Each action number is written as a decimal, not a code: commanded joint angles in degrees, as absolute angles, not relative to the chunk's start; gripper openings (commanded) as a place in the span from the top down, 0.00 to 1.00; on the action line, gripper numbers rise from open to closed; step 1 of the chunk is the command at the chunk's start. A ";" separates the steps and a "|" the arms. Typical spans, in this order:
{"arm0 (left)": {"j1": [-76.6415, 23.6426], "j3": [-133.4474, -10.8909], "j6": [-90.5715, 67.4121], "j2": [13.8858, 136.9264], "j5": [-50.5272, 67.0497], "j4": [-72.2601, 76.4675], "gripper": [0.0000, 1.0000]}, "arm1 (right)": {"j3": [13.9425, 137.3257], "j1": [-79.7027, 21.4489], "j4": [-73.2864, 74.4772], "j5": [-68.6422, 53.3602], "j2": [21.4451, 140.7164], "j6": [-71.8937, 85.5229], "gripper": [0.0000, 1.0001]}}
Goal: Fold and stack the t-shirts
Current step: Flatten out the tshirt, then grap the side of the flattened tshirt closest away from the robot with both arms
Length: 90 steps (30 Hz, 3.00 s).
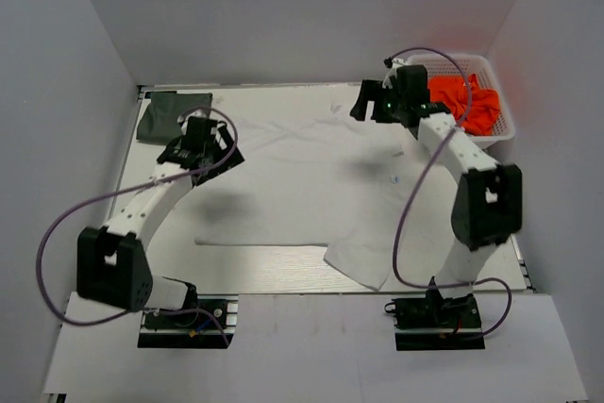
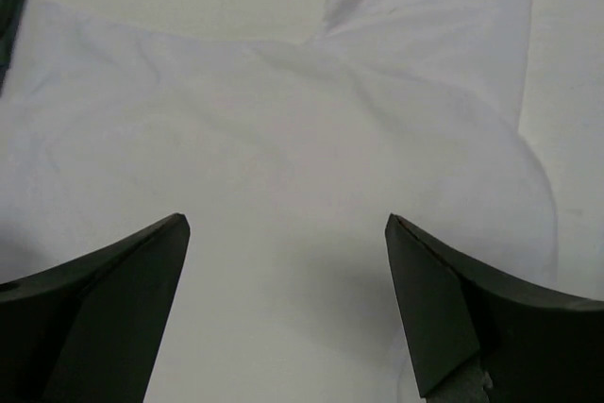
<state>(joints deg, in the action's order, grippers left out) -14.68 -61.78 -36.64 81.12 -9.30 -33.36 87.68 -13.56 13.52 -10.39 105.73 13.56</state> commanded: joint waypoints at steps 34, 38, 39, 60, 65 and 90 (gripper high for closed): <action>-15.03 -59.24 -37.70 93.36 -5.53 -23.98 0.00 | 68.92 -13.62 20.32 -2.17 101.45 17.67 0.10; -15.03 -56.26 -43.13 84.83 -10.80 -30.66 0.00 | 62.50 -14.50 17.67 -6.15 91.42 16.88 0.10; -15.03 -55.03 -44.37 82.90 -11.68 -32.59 0.00 | 61.45 -14.76 17.32 -6.59 89.84 17.31 0.10; -14.15 -32.44 -55.11 73.04 -15.56 -34.19 0.61 | 34.64 -14.85 28.55 -0.18 61.70 26.80 0.10; -14.15 -31.12 -55.11 71.99 -15.56 -34.19 0.89 | 33.31 -16.52 35.92 1.58 57.31 30.58 0.10; -14.15 -34.53 -54.49 69.08 -14.59 -36.56 1.00 | 29.79 -27.42 29.09 5.09 68.11 43.07 0.55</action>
